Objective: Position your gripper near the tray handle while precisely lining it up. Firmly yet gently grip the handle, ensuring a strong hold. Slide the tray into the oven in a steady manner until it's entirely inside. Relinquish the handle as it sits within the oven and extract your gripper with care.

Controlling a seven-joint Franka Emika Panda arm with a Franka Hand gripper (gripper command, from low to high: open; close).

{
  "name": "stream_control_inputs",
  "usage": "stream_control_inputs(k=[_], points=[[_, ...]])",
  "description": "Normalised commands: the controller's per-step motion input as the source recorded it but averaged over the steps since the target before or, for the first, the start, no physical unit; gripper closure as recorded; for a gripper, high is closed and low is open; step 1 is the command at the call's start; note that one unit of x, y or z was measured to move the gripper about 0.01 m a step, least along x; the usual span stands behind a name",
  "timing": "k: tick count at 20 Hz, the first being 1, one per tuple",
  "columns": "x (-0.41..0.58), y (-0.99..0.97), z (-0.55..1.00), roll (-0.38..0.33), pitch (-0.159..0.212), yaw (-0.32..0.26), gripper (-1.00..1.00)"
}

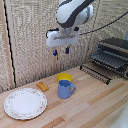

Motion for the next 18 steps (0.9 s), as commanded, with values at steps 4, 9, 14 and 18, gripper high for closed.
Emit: stream_control_inputs(k=[4, 9, 14, 18], points=[[-0.039, -0.12, -0.04, -0.278, 0.021, 0.073, -1.00], [-0.050, -0.37, 0.00, -0.334, -0.003, 0.094, -1.00], [-0.023, -0.34, -0.01, -0.348, -0.019, 0.099, -1.00], [0.000, -0.34, -0.05, -0.321, -0.045, 0.123, -1.00]])
